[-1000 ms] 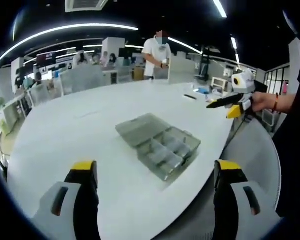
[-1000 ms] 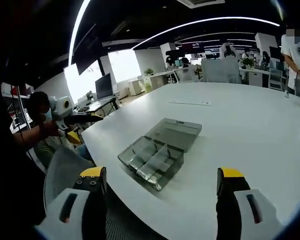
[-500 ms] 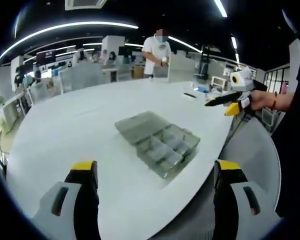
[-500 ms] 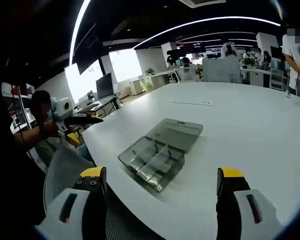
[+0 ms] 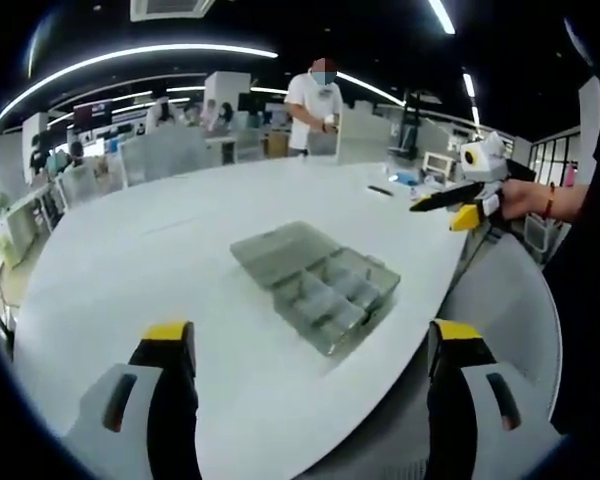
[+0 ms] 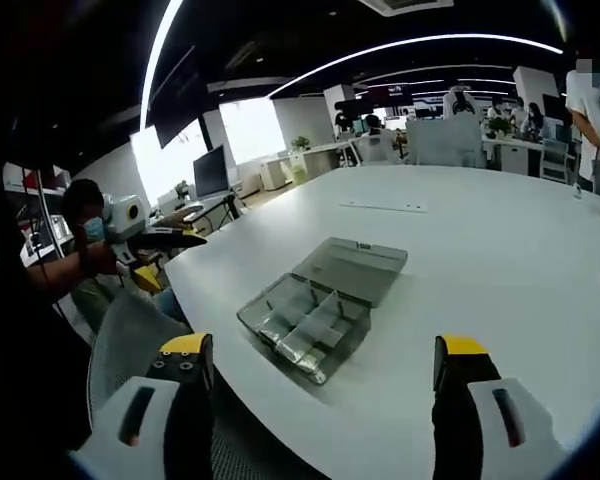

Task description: Insert the divider into the dual guide fixture by aligning both edges with the guide slots and pushing it downward to the bottom, including one-sided entry, uneven engagement, binding, and posture correction.

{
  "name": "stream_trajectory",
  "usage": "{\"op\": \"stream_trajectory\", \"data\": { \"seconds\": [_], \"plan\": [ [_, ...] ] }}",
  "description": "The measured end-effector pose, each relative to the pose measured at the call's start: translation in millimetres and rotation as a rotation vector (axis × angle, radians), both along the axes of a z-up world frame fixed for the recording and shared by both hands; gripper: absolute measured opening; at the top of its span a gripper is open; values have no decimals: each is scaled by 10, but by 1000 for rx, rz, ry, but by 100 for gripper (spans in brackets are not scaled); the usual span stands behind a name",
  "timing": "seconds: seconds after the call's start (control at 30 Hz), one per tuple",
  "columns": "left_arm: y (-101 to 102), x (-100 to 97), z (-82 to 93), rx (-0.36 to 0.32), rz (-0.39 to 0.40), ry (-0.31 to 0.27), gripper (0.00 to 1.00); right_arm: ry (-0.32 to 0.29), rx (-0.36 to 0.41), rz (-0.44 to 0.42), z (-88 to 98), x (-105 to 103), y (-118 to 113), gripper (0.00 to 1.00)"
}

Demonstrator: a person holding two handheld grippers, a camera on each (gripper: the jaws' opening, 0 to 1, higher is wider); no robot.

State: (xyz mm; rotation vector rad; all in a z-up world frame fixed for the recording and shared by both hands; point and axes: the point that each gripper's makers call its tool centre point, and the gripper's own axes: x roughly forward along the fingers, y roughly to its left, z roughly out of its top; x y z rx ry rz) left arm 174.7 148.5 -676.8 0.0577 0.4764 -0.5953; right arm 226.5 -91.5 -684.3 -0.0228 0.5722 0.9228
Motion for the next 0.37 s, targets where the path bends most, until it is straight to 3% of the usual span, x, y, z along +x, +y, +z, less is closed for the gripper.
{"op": "stream_trajectory", "data": {
  "seconds": [0.37],
  "plan": [
    [27, -16, -38, 8, -2, 8, 97, 1, -15, 3, -3, -20, -46, 91]
  ]
}}
